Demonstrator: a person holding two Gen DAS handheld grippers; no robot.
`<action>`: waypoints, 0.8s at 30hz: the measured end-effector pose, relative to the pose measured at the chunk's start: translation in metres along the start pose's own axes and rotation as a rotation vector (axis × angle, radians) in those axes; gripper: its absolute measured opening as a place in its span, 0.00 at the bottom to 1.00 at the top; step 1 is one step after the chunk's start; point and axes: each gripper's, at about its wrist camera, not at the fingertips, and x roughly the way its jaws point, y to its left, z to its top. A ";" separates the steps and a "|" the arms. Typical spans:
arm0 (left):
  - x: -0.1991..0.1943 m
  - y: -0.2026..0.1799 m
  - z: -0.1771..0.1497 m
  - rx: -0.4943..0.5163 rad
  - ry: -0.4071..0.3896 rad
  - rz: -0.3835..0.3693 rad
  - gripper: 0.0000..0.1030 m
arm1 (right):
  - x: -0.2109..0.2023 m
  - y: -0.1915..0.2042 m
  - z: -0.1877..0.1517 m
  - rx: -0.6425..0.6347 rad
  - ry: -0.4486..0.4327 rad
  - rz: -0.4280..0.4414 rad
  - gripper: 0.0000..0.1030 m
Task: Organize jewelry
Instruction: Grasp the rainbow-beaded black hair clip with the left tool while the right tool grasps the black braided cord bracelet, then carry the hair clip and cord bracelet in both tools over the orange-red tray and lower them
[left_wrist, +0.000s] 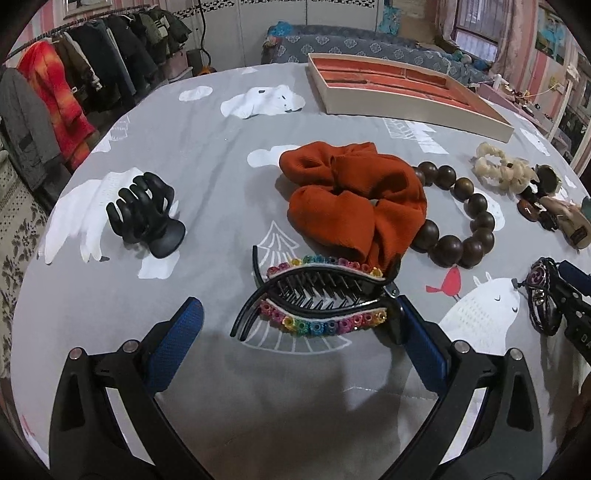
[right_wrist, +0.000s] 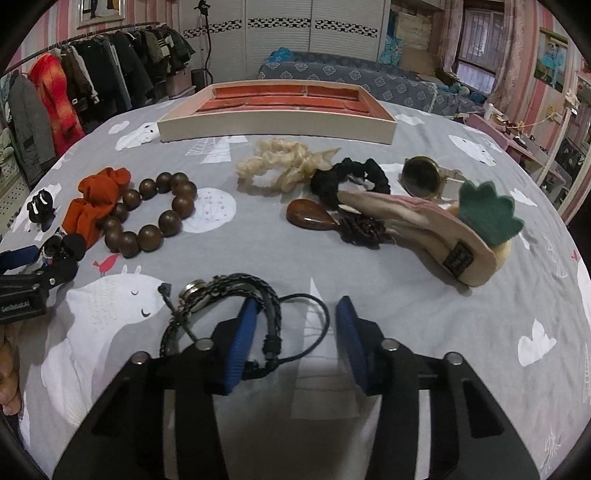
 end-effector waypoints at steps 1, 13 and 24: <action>0.001 -0.001 0.001 0.002 0.002 0.003 0.95 | 0.000 0.000 0.000 -0.002 0.001 0.005 0.40; 0.006 0.001 0.005 -0.014 0.009 -0.033 0.88 | 0.004 -0.010 0.009 -0.009 0.012 0.046 0.24; -0.001 -0.006 0.000 0.012 -0.022 -0.026 0.75 | -0.002 -0.015 0.006 -0.019 -0.010 0.089 0.10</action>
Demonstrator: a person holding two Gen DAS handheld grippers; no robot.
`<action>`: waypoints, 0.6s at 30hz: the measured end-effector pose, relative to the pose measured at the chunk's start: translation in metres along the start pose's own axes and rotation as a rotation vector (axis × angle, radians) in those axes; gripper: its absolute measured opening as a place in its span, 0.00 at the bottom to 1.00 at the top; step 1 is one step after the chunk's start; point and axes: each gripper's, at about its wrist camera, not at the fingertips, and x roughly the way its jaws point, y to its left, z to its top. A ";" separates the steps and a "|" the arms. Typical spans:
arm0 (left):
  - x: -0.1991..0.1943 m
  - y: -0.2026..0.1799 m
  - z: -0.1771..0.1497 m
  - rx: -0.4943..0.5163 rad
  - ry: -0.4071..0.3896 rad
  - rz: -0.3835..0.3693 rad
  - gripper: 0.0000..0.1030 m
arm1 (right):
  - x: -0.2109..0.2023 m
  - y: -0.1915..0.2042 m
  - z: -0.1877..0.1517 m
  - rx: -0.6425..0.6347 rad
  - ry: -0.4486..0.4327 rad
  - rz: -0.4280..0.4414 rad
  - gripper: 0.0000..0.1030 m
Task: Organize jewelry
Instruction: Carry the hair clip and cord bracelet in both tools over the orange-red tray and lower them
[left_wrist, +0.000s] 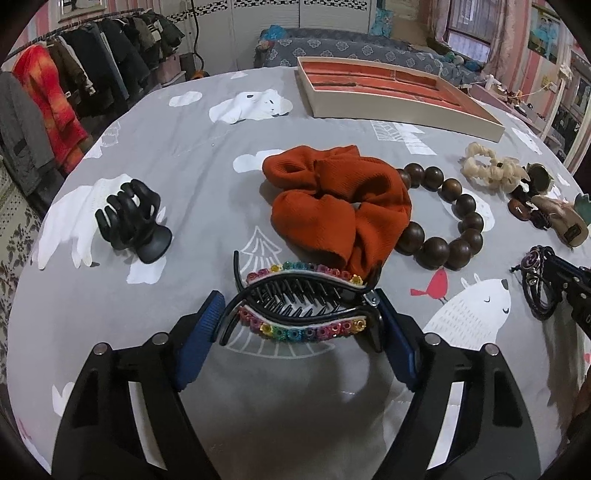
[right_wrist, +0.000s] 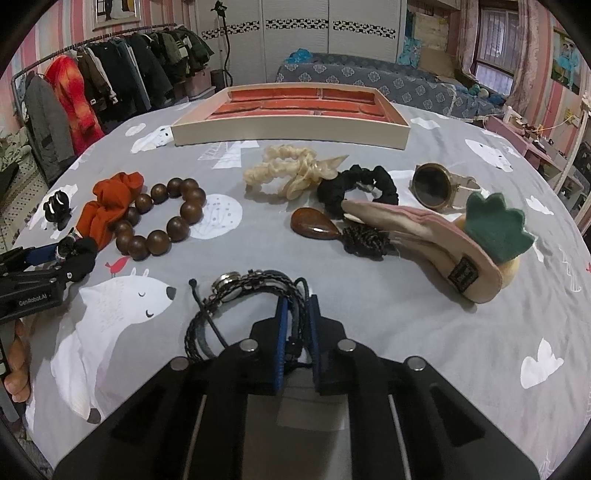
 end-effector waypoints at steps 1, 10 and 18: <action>-0.002 -0.001 -0.001 0.002 -0.004 0.008 0.75 | -0.002 -0.001 0.000 0.001 -0.007 0.006 0.10; -0.046 -0.011 -0.005 0.016 -0.111 0.062 0.75 | -0.032 -0.012 0.015 -0.010 -0.136 0.040 0.08; -0.085 -0.032 0.038 0.053 -0.248 0.046 0.75 | -0.055 -0.015 0.050 -0.014 -0.240 0.070 0.08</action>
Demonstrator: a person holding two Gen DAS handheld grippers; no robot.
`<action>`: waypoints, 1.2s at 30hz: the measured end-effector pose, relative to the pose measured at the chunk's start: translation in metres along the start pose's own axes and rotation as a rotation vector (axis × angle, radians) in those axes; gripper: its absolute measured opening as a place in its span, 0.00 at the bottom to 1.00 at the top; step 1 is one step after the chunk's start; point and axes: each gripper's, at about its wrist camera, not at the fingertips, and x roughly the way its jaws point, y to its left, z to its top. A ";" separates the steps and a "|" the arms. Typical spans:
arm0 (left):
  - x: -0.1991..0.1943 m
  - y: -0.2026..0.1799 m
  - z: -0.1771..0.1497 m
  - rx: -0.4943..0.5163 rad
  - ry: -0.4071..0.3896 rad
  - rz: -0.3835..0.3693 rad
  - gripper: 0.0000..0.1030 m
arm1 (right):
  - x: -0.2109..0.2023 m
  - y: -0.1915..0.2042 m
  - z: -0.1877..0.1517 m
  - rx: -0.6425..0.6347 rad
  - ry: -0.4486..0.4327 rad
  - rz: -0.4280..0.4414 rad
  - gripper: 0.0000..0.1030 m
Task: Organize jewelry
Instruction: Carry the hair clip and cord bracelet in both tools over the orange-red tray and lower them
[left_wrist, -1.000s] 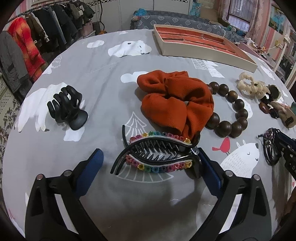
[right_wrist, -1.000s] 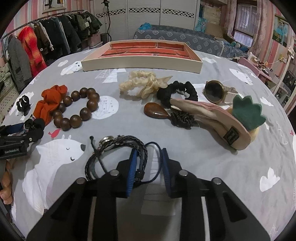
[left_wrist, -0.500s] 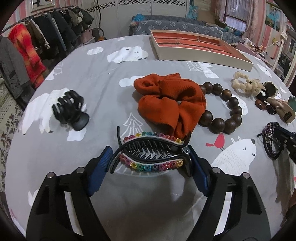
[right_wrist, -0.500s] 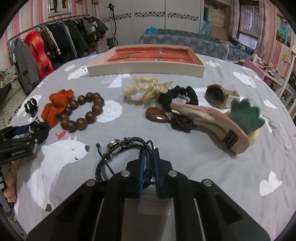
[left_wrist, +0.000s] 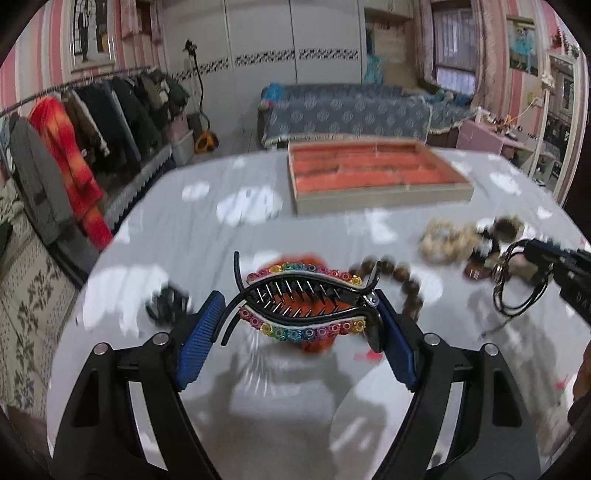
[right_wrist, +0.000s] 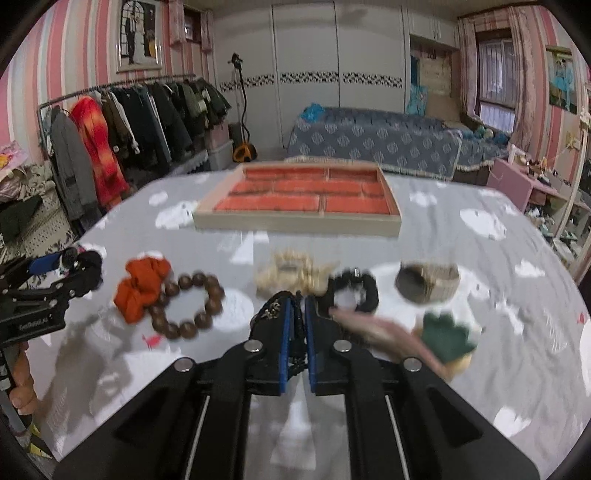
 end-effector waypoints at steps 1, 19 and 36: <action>-0.002 -0.002 0.010 0.001 -0.019 -0.002 0.75 | -0.002 0.001 0.007 -0.005 -0.016 0.000 0.08; 0.064 -0.013 0.164 -0.061 -0.113 -0.016 0.76 | 0.040 -0.012 0.162 -0.002 -0.172 -0.027 0.08; 0.241 -0.025 0.253 -0.073 0.004 -0.016 0.75 | 0.195 -0.059 0.247 0.042 -0.080 -0.068 0.08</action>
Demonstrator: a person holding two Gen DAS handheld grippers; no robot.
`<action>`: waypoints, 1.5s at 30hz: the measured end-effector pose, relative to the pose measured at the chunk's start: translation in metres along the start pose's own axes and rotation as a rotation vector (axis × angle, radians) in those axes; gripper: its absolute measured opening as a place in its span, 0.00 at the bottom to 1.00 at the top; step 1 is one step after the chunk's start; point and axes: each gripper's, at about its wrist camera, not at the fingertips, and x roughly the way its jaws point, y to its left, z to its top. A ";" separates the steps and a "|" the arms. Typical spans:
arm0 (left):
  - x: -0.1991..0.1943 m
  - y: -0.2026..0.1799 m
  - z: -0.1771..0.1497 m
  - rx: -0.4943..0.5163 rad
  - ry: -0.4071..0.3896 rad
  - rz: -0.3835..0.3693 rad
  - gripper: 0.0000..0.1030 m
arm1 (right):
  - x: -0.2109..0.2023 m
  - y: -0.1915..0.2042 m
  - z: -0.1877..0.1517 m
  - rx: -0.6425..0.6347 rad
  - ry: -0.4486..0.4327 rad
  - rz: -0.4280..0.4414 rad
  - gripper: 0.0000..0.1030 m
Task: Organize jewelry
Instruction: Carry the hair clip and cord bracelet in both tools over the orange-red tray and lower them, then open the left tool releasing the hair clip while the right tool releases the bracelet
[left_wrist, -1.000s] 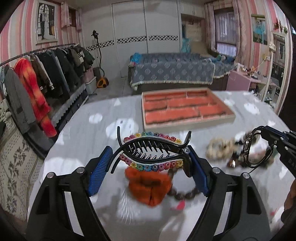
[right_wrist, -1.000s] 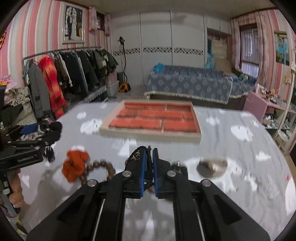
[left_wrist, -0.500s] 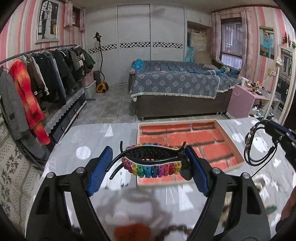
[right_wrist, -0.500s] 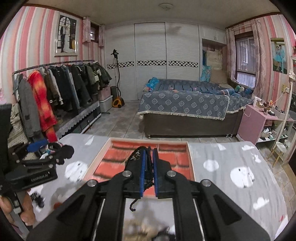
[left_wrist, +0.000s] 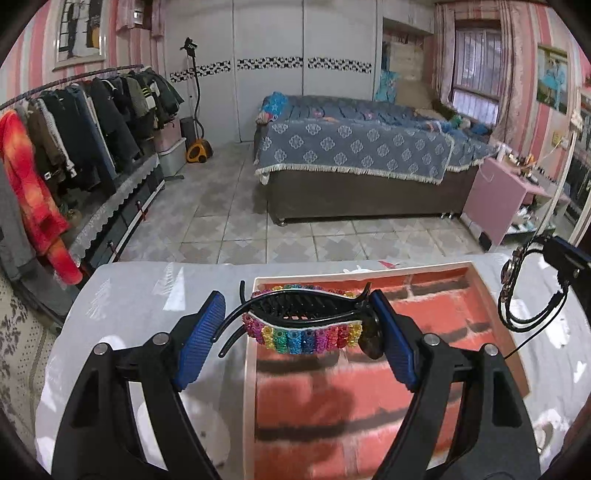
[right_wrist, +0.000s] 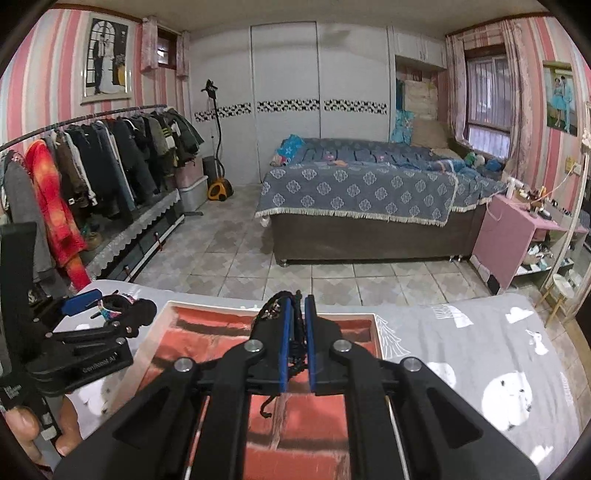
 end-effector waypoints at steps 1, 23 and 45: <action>0.010 -0.002 0.002 0.005 0.014 0.003 0.75 | 0.010 -0.003 0.001 0.008 0.009 0.003 0.08; 0.145 -0.009 0.002 -0.010 0.294 -0.002 0.75 | 0.146 -0.040 -0.019 -0.007 0.245 -0.076 0.08; 0.148 -0.017 -0.007 0.025 0.308 -0.016 0.76 | 0.185 -0.050 -0.049 0.000 0.446 -0.108 0.09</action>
